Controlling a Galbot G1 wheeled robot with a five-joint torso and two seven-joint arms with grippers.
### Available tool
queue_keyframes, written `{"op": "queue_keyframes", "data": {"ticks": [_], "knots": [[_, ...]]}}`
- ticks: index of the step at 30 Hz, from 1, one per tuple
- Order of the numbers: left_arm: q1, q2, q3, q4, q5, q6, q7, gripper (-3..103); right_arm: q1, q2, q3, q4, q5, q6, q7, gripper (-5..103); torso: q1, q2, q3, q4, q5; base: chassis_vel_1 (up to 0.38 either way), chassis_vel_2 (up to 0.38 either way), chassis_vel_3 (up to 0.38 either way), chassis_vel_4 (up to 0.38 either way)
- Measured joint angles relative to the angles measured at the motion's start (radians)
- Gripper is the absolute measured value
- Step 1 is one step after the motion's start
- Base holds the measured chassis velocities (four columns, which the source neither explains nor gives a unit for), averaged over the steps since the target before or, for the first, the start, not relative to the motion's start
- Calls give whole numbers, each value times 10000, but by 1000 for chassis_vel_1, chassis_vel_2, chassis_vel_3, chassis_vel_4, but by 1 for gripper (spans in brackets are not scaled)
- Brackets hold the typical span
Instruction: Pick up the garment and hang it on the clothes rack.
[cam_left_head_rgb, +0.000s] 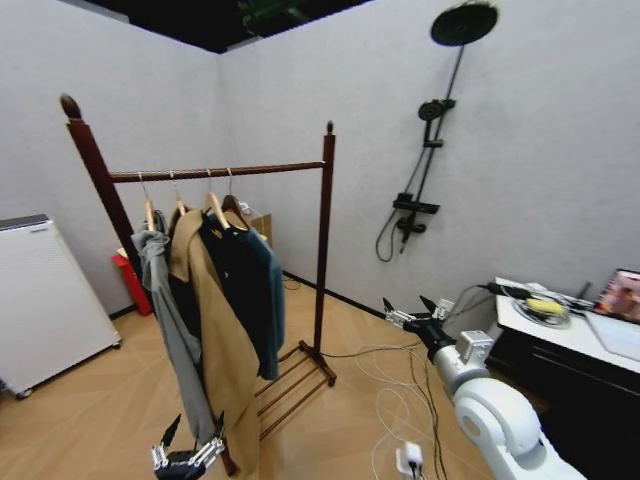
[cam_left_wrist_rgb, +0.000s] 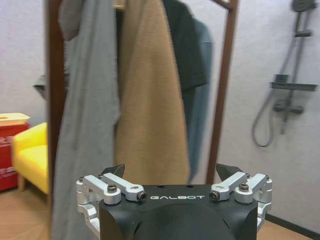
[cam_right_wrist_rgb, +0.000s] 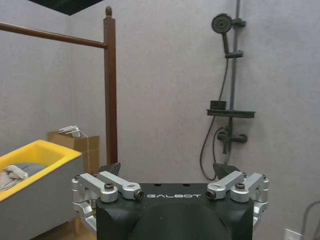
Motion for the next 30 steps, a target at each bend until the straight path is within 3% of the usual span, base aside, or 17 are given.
{"op": "queue_keyframes", "data": {"ticks": [10,12,16,30], "knots": [[-1,1,0,0,0,0,-2,100,76,-50,-113,-31,-11,41,-37,100,11,-6,3,0,-3,-106,-144,-159,-76],[-1,-1,0,0,0,0,-2,100,91,-24,-226,-42,-36,81,-36,100,17,-9,6,11,7,-148,-69,-61,-159],[-1,0,0,0,0,0,-2,100,63,50,-301,-46,-95,44,-38,100,14,-8,4,0,2,-153,-89,-105,-154],[0,0,0,0,0,0,-2,100,52,186,-357,-184,-212,42,-93,100,7,-5,2,1,3,-80,-182,-174,-81]]}}
